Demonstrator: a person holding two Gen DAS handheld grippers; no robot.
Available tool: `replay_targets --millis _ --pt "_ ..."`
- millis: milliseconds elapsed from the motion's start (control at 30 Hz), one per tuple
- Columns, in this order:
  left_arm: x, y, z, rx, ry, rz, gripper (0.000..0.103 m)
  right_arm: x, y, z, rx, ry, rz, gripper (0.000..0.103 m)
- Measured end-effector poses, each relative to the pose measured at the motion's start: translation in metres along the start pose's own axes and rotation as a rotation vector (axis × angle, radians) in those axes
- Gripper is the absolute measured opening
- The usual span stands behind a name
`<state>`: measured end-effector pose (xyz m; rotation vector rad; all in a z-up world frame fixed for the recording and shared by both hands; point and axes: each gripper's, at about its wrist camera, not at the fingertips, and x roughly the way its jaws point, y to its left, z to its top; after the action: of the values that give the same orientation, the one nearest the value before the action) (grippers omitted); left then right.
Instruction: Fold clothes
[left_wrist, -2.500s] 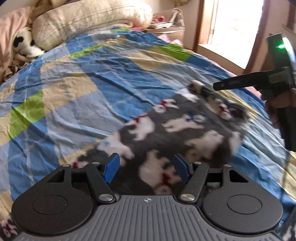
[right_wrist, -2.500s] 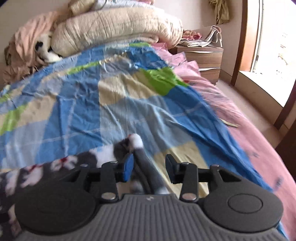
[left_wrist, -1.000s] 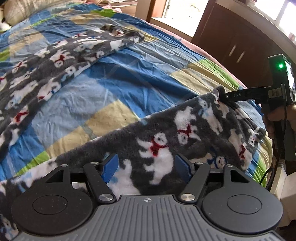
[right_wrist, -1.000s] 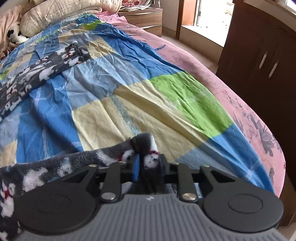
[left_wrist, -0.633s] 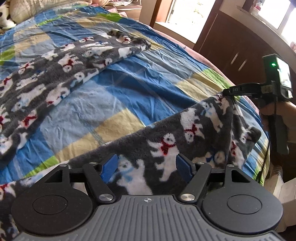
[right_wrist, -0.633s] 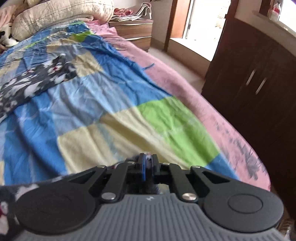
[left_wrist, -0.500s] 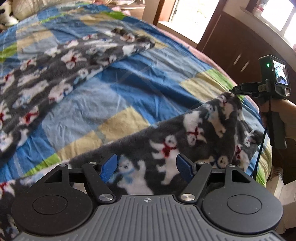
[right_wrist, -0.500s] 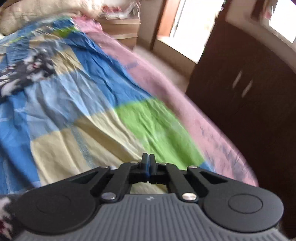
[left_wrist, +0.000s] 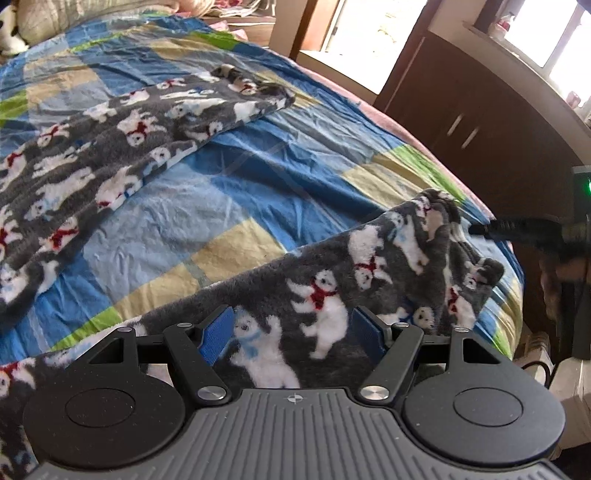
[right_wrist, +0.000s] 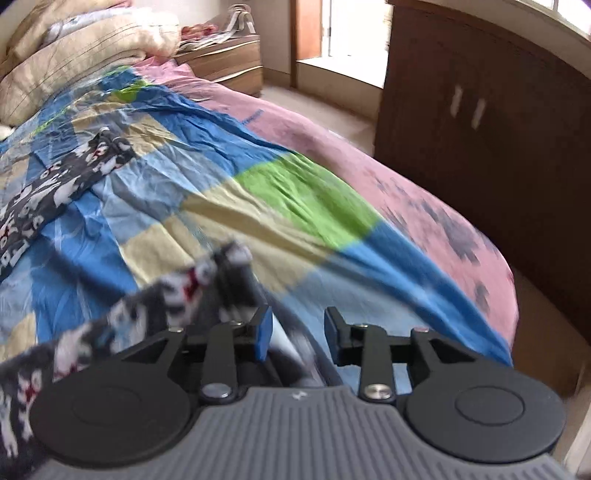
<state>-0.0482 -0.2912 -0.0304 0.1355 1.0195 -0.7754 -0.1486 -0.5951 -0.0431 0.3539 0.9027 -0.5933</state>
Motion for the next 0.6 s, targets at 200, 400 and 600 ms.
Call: replay_targets --millis 200,400,600 --pt "-0.011 -0.009 -0.003 0.023 0.001 -0.030 0.077 -0.008 -0.020 -0.027 0.108 0.024 -0.008 0.040" --pt "-0.019 -0.008 -0.013 0.012 0.016 -0.034 0.078 -0.021 -0.019 -0.033 0.198 -0.005 0.035 0.041" --pt "-0.037 0.005 -0.023 -0.026 0.014 -0.005 0.078 -0.013 -0.008 -0.038 0.183 0.016 0.031 0.050"
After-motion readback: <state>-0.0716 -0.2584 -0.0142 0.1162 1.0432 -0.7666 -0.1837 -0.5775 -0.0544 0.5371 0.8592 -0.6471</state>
